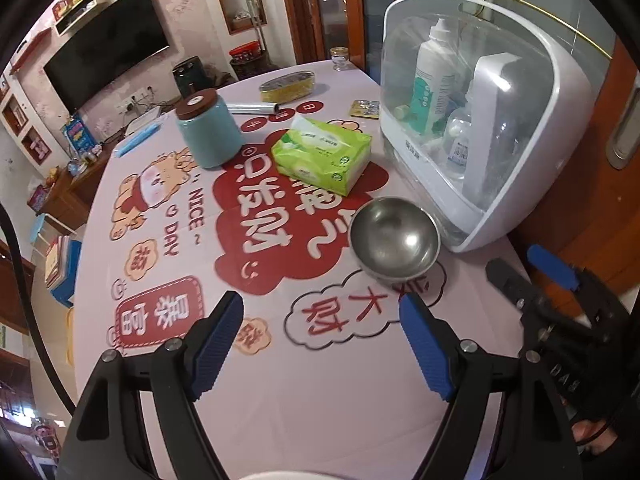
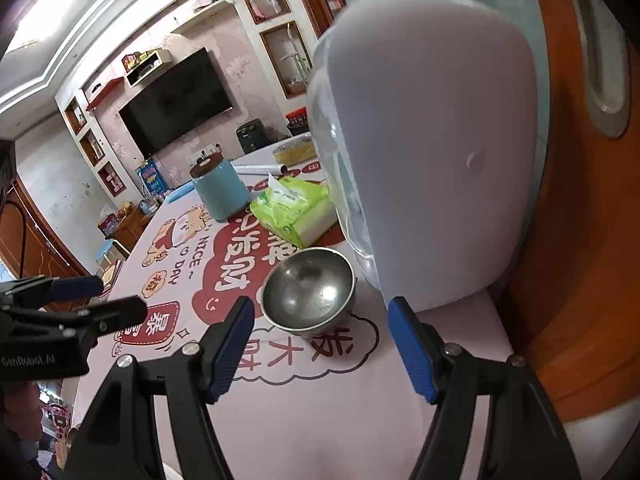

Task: Organize plates and bowls

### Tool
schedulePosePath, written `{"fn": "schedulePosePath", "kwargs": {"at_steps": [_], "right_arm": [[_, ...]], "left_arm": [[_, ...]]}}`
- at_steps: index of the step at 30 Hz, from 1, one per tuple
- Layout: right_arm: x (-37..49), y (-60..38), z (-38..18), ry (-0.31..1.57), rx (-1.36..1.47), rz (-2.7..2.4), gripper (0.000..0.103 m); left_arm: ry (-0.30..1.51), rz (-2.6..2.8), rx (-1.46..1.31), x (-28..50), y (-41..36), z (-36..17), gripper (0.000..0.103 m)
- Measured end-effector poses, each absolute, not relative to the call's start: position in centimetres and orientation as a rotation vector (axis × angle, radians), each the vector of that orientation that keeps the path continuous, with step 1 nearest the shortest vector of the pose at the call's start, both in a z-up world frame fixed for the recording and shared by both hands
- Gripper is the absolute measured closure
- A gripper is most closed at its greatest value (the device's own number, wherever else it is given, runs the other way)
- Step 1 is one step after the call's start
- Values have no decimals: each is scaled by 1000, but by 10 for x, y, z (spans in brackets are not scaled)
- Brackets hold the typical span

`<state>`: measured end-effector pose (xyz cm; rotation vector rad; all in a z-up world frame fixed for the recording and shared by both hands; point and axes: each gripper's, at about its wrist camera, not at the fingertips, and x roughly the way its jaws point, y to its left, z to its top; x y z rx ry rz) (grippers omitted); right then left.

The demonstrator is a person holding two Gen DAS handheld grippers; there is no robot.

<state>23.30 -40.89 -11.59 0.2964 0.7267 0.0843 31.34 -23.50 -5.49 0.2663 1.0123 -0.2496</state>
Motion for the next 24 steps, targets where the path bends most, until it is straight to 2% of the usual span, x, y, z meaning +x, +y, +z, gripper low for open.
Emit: {"fn": "schedulePosePath", "kwargs": {"at_steps": [24], "right_arm": [[275,-411,-191,806,388,167,34]], "left_arm": [[1208,-316,-82,396,-240,-172,24]]}}
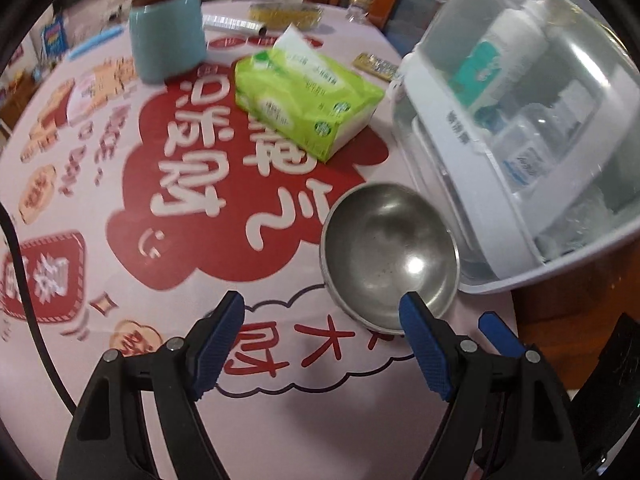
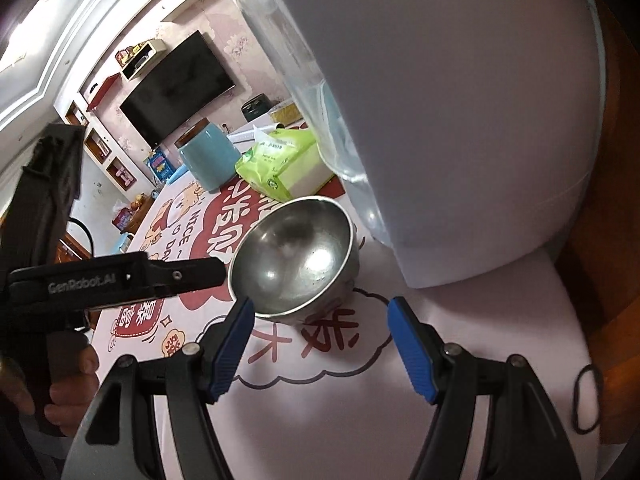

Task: Organize plates and bowls

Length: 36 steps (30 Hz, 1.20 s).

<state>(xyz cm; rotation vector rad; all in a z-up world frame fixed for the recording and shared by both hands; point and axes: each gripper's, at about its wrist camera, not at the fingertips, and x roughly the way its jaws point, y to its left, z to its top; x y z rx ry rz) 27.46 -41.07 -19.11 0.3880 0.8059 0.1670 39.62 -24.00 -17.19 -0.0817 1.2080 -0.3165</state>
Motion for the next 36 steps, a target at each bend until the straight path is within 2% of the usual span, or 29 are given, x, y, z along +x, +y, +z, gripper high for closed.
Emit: {"fn": "schedulePosePath", "kwargs": {"at_steps": [4,11,16,18,23,27,31,36], "right_arm": [[280,-409,-196,803,388,181,35],[286,-407,-204,824,385,188,49],[288,-408,-205,817,384,199,51],[289,-408,-206,824,385,200,57],[292,-408,-209,847,388,196,70],[292,-408,-209,859,392,201,76],[291,-409,-209,871,396,200,82],[289,-411,-211,896,406,194,85]], "left_arm": [[1234,-318,-99,401,-240,-186,30],[1264,-325,-107,406,-244,-202,39],[1268,-342,-119,407,-246,-206,49],[1282,-349,-109,407,-249,-209,51],[1310,-358,-118,407,-251,-217,68],[1323,-373,-126,406,-251,-220,83],[1329,-384,-125,403,-255,-220,90],[1334,-380,-108,397,-260,-221,91]]}}
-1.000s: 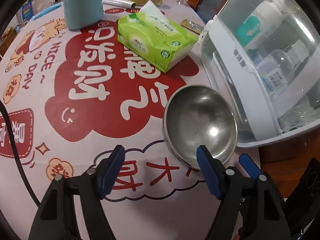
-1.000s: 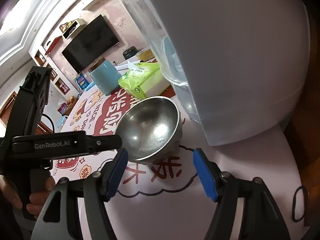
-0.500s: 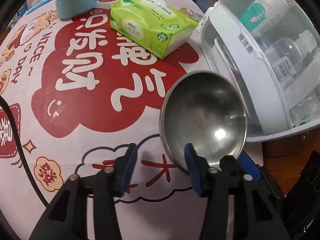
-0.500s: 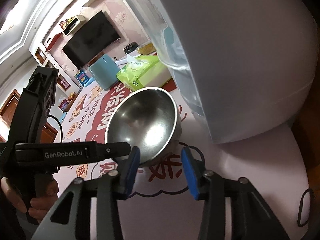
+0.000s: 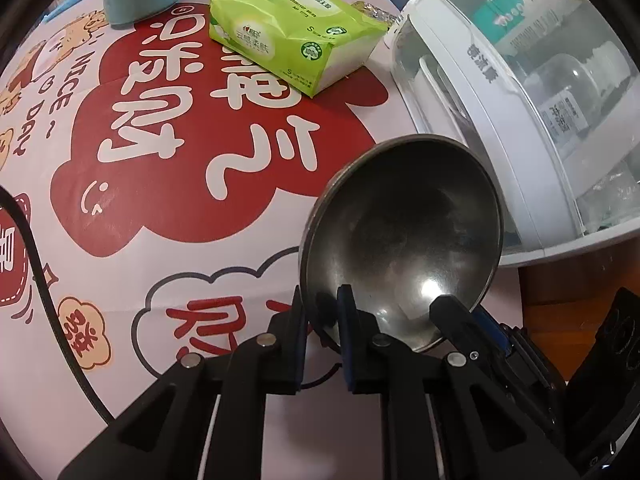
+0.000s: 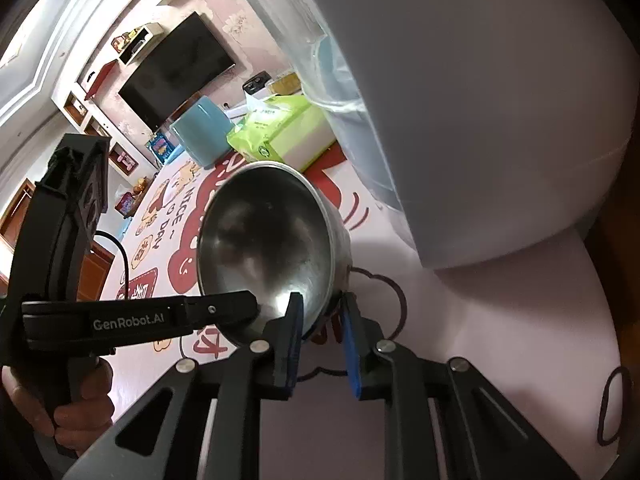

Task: Organize plates and bowls

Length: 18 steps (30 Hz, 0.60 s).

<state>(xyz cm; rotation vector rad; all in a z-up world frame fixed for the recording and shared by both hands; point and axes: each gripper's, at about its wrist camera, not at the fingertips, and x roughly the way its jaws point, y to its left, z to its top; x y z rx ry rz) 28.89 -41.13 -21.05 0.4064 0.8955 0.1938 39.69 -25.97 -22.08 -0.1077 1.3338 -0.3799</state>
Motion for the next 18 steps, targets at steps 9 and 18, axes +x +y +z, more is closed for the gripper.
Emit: {"fn": "schedulePosePath", "kwargs": {"at_steps": [9,18], "right_arm": [[282,-405,-208,968,391,188,86],[255,-386,-203,1033,376,256,86]], "left_arm": [[1363,-360,-92,372,-266,-222,91],[1397,-295,-132,330,-245,-217,91]]}}
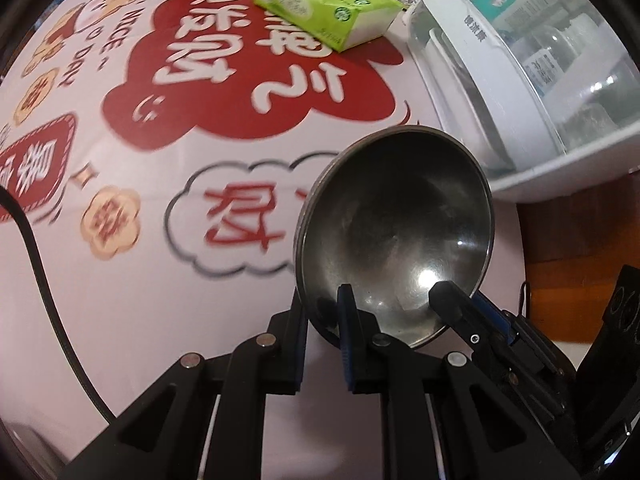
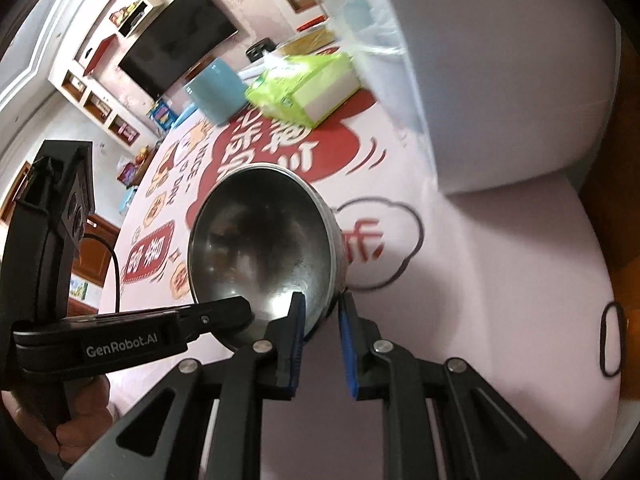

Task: Organize plates and bowls

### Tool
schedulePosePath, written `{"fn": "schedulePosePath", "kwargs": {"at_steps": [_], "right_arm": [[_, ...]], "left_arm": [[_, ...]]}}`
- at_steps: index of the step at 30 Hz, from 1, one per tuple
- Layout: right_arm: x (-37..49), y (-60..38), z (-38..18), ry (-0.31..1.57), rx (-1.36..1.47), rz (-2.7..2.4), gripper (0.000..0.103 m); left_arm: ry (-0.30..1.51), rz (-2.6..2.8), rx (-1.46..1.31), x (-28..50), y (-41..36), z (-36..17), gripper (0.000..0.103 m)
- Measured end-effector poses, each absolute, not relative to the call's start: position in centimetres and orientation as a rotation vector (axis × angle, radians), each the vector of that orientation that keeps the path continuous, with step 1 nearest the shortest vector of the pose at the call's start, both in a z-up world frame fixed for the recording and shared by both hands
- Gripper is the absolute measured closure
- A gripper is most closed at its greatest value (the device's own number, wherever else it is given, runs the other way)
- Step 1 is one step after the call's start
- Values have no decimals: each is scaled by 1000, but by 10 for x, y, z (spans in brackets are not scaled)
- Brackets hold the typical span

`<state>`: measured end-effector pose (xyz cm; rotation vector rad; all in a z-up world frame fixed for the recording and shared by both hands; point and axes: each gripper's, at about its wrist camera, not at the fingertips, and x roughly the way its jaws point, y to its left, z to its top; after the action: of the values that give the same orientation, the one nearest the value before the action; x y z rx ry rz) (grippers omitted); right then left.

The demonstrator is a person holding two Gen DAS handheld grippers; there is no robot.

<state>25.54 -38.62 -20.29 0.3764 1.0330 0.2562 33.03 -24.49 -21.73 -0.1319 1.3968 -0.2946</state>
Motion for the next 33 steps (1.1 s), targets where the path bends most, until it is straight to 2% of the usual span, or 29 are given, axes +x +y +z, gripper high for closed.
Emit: {"fn": "schedulePosePath", "kwargs": {"at_steps": [14,33], "right_arm": [[208,-349,-184,1070,285,373,87],[143,-276,-146,1028,-62,585,87]], "left_arm": [[1387,-214,-197,258,-193,-196,88],[1278,-73,-269,154,-133,-156,87]]}}
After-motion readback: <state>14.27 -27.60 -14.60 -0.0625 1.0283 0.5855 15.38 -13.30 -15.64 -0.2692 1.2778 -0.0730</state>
